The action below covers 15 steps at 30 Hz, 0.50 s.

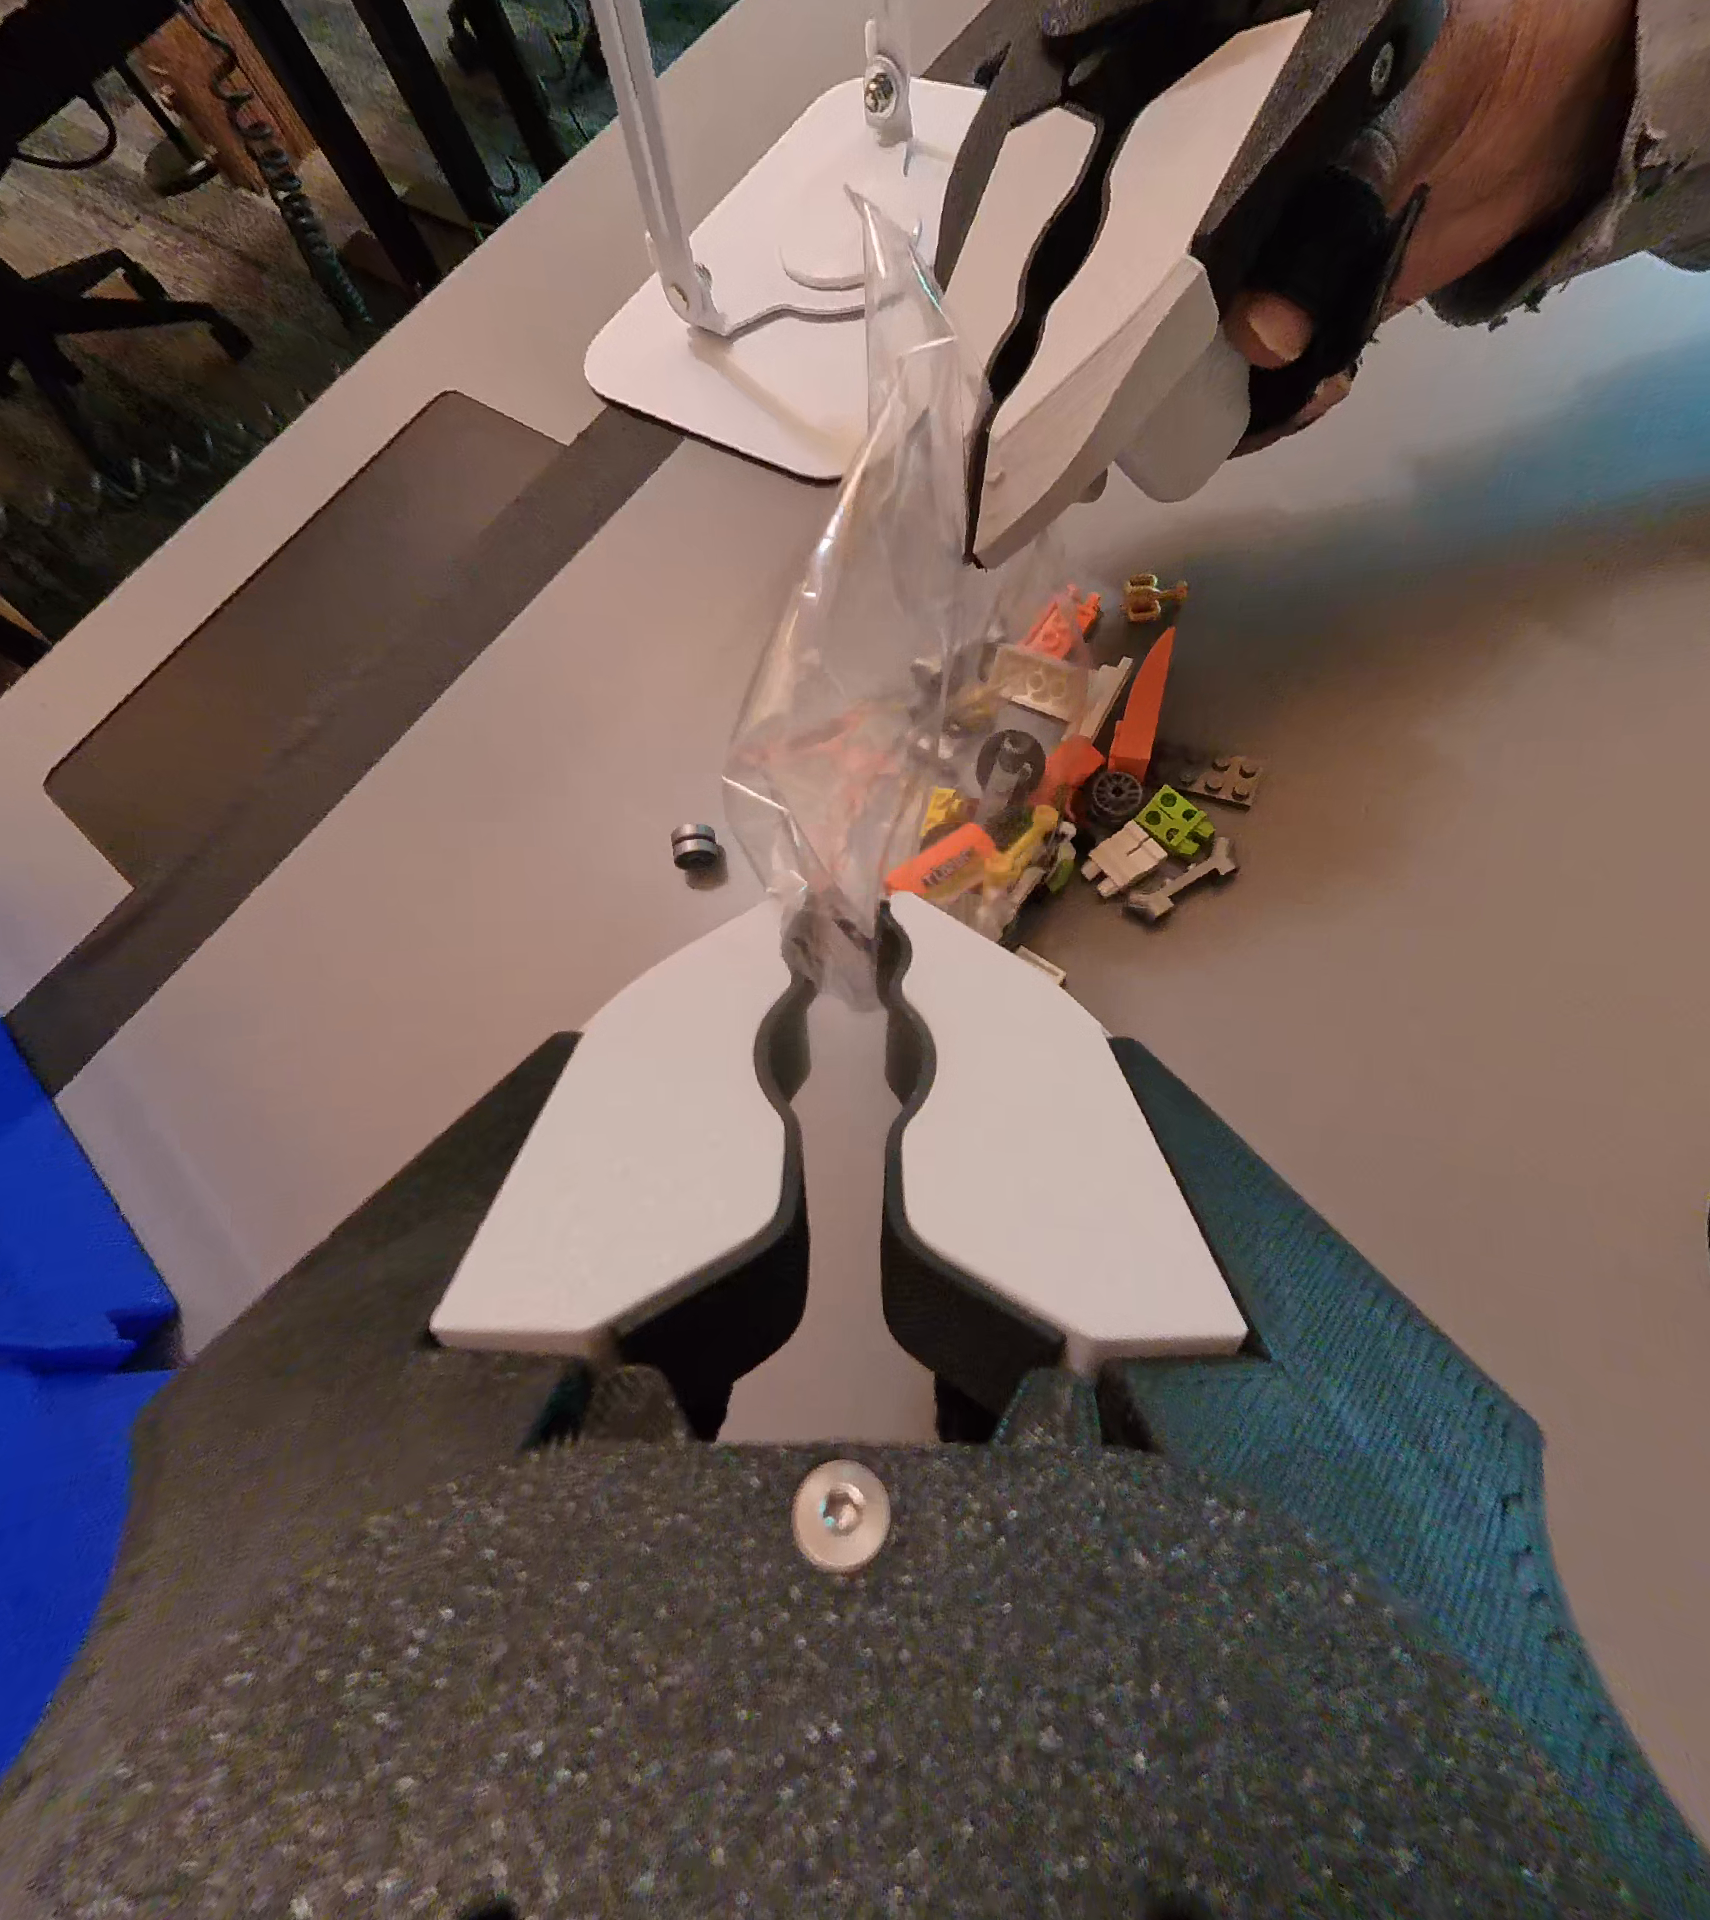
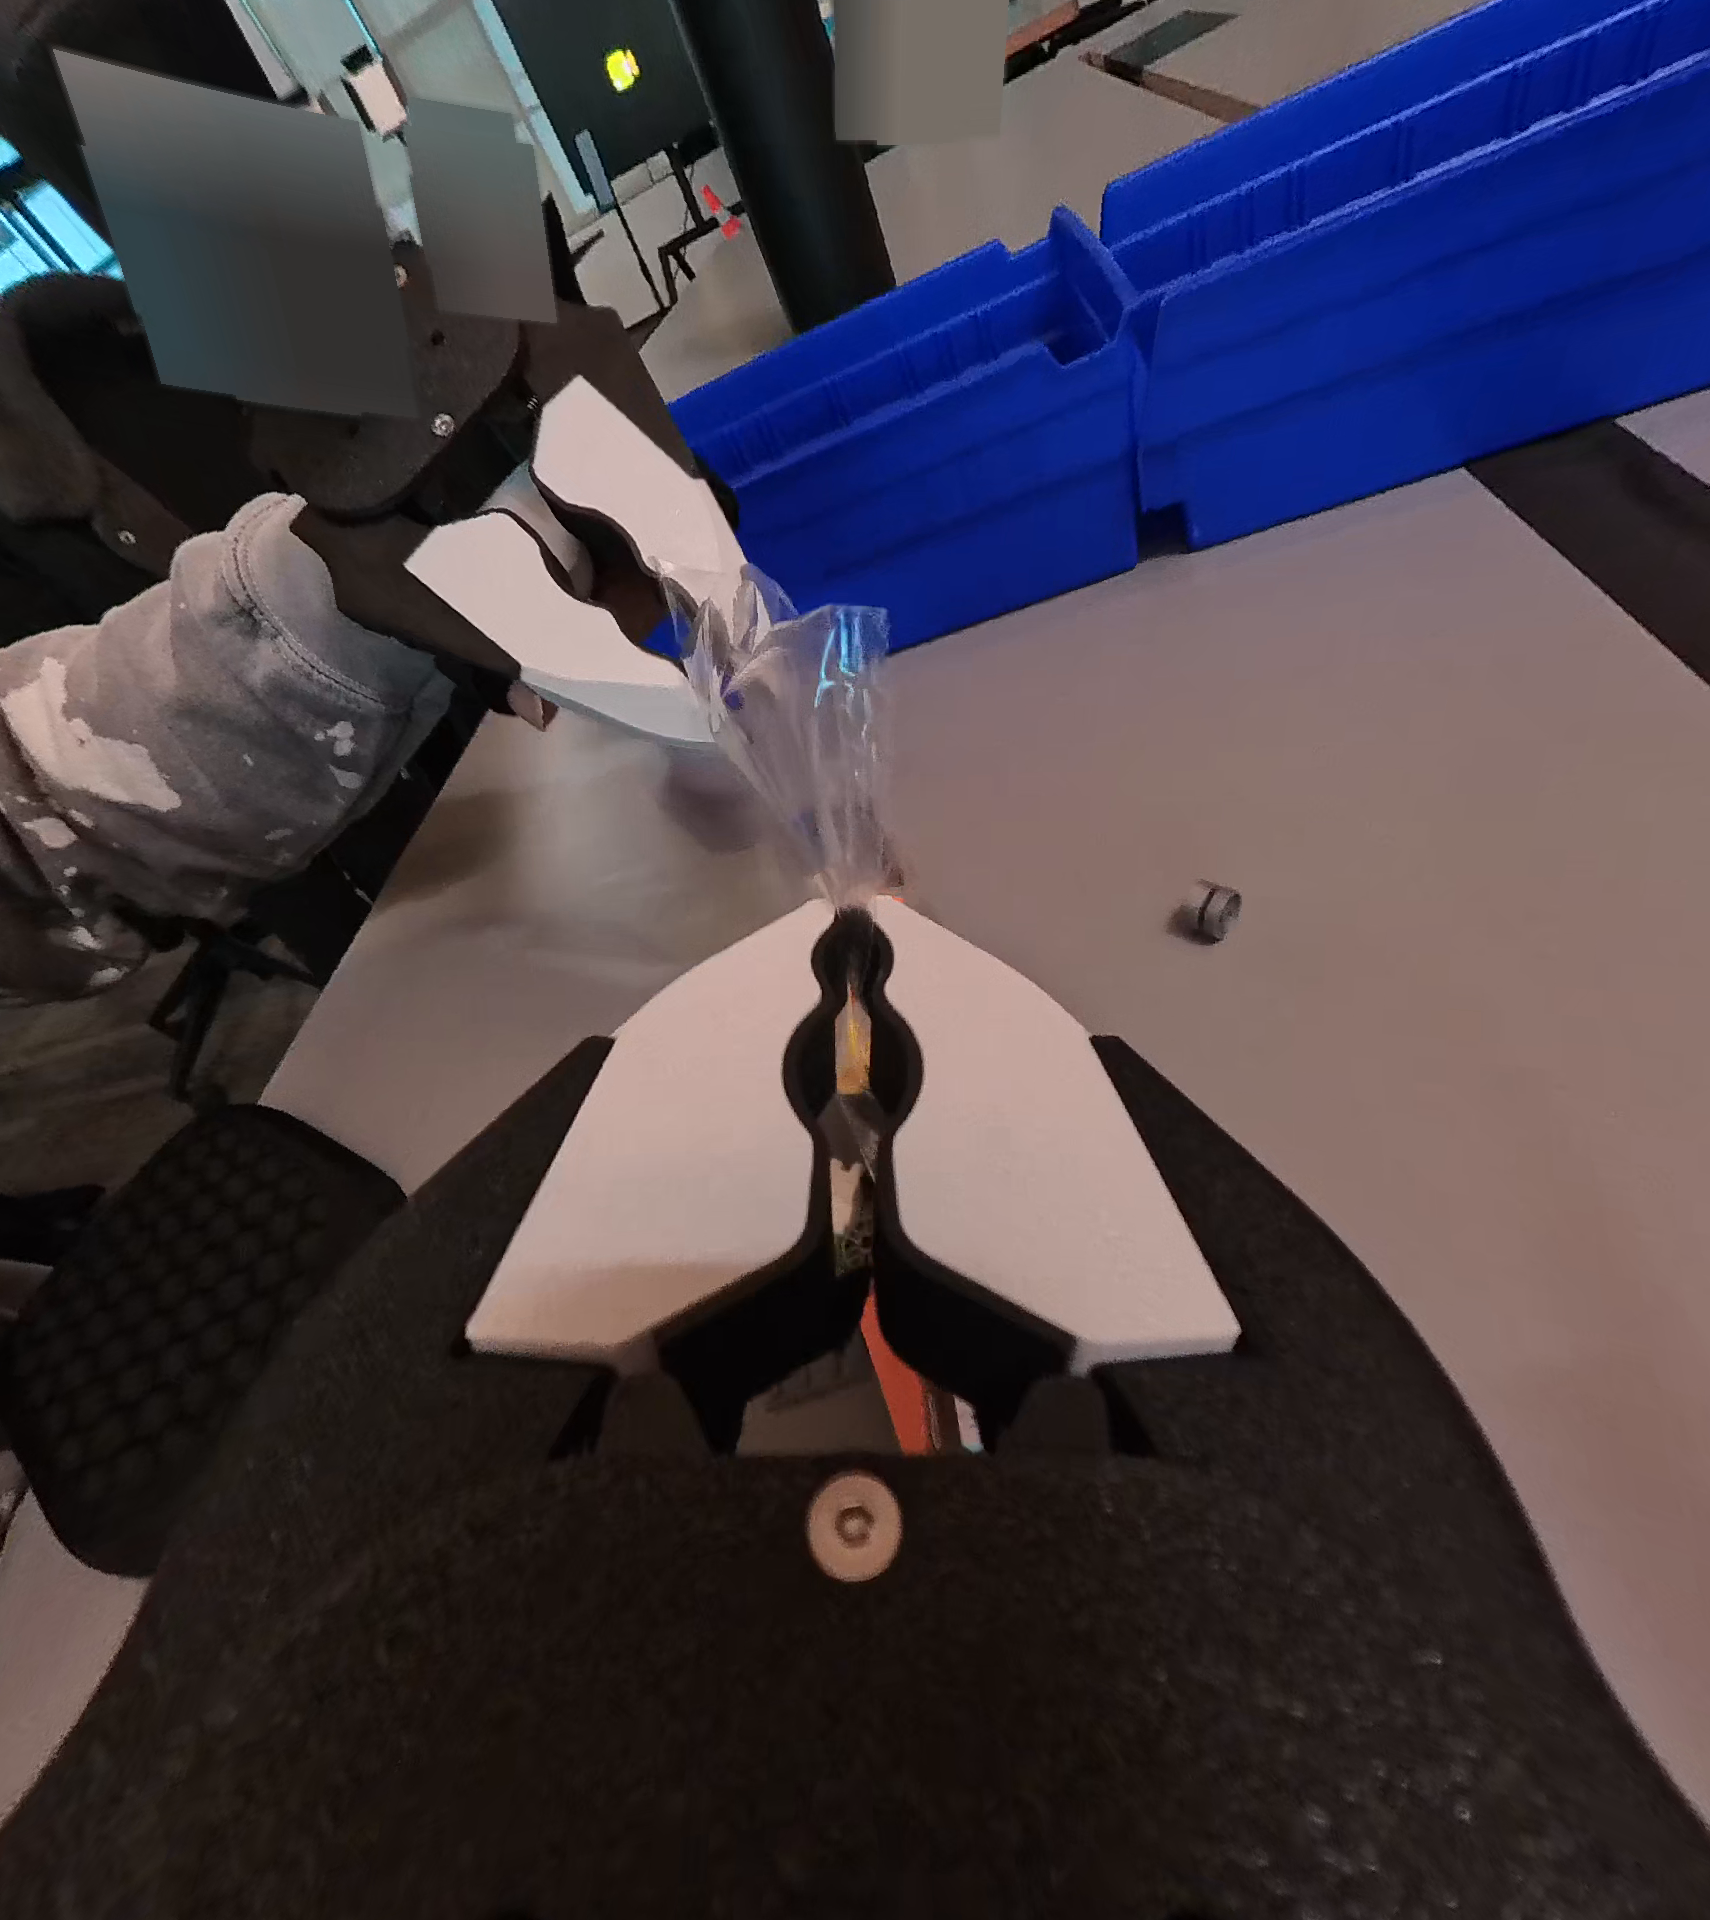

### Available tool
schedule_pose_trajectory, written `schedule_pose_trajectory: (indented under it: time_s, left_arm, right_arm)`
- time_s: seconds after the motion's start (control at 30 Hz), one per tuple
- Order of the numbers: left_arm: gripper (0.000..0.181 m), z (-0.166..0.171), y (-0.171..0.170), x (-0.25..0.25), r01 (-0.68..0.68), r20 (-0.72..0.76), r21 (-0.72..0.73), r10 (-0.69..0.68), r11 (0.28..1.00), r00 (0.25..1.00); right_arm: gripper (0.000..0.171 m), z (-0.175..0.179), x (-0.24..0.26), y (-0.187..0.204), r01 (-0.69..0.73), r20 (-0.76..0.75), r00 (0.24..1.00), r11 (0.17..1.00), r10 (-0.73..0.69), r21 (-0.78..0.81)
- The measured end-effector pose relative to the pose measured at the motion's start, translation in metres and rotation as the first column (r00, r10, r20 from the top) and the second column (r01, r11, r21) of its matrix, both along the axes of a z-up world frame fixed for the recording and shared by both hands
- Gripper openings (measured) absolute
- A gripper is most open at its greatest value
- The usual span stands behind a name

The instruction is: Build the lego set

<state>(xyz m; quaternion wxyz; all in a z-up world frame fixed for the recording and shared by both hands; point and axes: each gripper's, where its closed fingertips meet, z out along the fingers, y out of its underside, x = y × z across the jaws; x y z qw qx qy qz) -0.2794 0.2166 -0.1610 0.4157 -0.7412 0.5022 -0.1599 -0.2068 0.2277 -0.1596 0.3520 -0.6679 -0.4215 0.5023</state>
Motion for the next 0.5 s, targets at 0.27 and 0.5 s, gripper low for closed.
schedule_pose_trajectory:
  time_s: [0.27,0.5]
  left_arm:
    - [0.009,0.009,0.002,-0.001,0.014,-0.034,0.009,-0.014,1.0,0.999]
    - [0.01,0.016,0.002,0.001,0.039,-0.076,-0.002,-0.039,0.999,0.996]
  right_arm:
    - [0.0,0.005,-0.002,0.002,0.003,-0.037,0.999,0.999,-0.004,-0.036]
    - [0.0,0.007,0.001,0.002,-0.005,-0.093,0.996,0.997,-0.003,-0.081]
